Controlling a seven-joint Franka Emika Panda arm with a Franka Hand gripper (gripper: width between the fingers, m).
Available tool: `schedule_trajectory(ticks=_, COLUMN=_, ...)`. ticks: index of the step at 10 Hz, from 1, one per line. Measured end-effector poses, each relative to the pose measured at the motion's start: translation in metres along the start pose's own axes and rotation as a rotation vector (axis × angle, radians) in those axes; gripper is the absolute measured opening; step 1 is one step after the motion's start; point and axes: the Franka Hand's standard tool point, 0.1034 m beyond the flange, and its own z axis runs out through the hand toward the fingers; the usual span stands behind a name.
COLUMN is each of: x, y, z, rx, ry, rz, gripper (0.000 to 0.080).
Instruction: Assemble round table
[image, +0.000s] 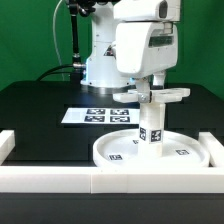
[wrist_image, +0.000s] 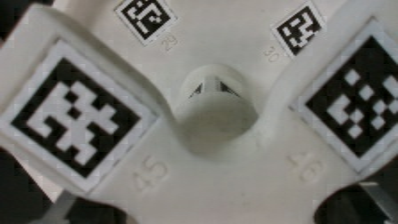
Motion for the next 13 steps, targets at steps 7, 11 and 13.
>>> schedule_trajectory(ticks=7, x=0.0004, y=0.0002, z=0.0007, rx=-0.004, ry=0.017, rz=0.432, gripper=0.0445)
schedule_trajectory(ticks=11, x=0.0023, y=-0.0016, z=0.0014, rx=0.009, ry=0.03, rz=0.953, gripper=0.0445)
schedule_trajectory(ticks=13, x=0.003, y=-0.0011, z=0.0016, rx=0.011, ry=0.037, rz=1.168, gripper=0.0445)
